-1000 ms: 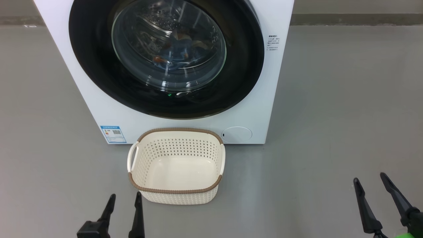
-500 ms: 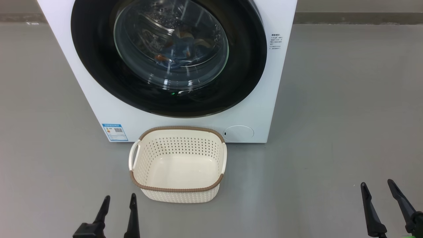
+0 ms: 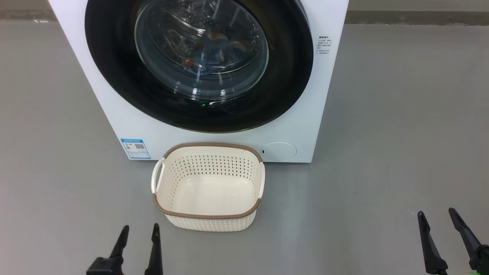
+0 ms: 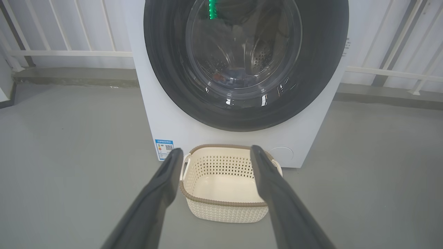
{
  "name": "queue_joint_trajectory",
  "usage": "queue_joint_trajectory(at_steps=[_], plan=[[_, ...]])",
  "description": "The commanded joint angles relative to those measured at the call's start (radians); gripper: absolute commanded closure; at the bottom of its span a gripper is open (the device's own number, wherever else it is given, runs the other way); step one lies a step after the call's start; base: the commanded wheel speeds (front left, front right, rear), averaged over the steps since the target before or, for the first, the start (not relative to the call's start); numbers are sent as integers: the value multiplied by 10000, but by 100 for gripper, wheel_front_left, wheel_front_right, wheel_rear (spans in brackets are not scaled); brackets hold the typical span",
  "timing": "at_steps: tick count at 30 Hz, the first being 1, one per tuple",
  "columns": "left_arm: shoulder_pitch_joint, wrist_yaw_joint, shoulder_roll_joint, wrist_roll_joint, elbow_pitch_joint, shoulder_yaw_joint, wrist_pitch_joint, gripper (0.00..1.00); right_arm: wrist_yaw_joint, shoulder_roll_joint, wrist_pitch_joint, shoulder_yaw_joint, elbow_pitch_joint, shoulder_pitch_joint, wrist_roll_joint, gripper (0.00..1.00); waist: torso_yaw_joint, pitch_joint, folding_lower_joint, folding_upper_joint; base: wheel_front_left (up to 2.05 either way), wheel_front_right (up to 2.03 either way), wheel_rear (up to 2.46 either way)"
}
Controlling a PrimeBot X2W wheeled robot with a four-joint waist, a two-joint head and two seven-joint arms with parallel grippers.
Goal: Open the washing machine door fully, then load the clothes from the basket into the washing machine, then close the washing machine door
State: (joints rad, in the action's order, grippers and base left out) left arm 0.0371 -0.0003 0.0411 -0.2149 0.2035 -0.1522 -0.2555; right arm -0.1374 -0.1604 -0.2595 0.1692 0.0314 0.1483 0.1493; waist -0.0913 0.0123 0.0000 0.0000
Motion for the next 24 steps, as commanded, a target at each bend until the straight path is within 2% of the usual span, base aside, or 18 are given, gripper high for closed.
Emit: queue_joint_trajectory(at_steps=[1, 24], plan=[[-224, 3, 91, 84, -296, 339, -63, 0, 67, -255, -23, -191, -204, -94, -109, 0, -7, -3, 0, 0, 0, 0, 0], [-181, 145, 91, 24, -405, 463, -63, 0, 67, -253, -23, -230, -180, -76, -105, 0, -174, 124, 0, 0, 0, 0, 0]])
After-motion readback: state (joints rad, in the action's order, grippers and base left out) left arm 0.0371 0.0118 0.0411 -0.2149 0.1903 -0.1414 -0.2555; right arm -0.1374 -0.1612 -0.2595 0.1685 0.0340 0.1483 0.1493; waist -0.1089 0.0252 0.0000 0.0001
